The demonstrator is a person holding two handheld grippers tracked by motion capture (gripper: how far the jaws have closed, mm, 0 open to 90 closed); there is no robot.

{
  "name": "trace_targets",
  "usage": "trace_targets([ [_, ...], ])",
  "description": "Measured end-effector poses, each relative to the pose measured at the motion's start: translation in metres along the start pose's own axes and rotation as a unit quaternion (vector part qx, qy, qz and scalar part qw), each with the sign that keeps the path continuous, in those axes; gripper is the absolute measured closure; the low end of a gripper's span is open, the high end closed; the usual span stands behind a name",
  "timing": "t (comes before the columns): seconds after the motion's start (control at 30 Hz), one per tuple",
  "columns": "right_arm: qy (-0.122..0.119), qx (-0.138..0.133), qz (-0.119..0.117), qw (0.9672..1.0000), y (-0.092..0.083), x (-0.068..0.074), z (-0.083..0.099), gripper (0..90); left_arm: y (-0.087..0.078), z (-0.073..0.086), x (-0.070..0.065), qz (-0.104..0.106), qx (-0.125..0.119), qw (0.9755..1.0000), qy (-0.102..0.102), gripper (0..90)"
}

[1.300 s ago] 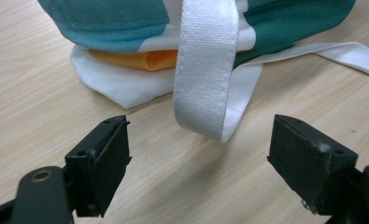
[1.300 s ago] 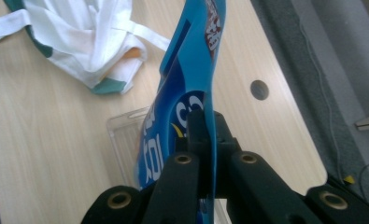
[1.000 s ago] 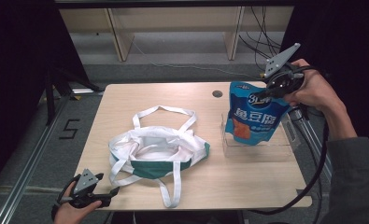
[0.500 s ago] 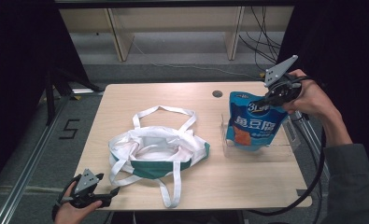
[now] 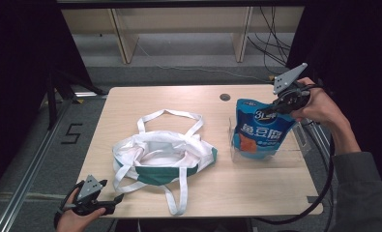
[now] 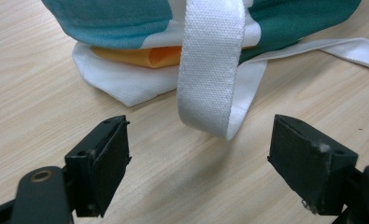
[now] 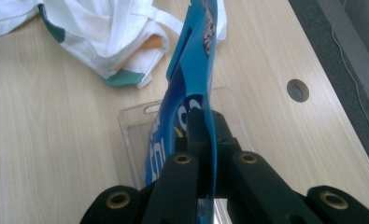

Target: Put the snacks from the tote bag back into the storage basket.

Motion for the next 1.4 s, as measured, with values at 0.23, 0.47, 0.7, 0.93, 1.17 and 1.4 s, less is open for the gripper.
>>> trace_targets([
  [0.23,0.038,-0.028,0.014,0.9988,-0.004,-0.002,-0.003,81.9,-0.001,0.000,0.000,0.000,0.002,1.0000,0.002,19.4],
  [0.47,0.087,-0.066,0.068,0.9917,-0.018,-0.006,-0.010,63.0,-0.001,-0.001,0.001,0.005,-0.008,0.9999,-0.006,19.2],
  [0.7,0.165,-0.136,0.117,0.9699,-0.037,-0.012,-0.006,52.7,0.000,-0.002,-0.001,0.004,-0.014,0.9997,-0.017,18.8],
  [0.93,0.225,-0.169,0.152,0.9476,-0.052,-0.010,0.009,40.3,0.000,-0.002,-0.001,0.008,-0.011,0.9998,-0.011,18.8],
  [1.17,0.247,-0.172,0.153,0.9413,-0.061,-0.004,0.025,35.7,-0.001,0.000,-0.002,0.012,-0.002,0.9999,-0.007,18.8],
  [1.4,0.256,-0.165,0.165,0.9381,-0.055,0.011,0.038,33.3,0.000,-0.001,-0.004,0.012,-0.009,0.9997,-0.019,18.8],
])
Point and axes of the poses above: each handheld gripper's, and its own axes: y roughly forward along the jaws, z roughly out of its underside, x roughly to its left, the point moved 10 cm from there along y, roughly forward along the jaws, and after that the axes turned 5 degrees about y, right-handed, at the moved point
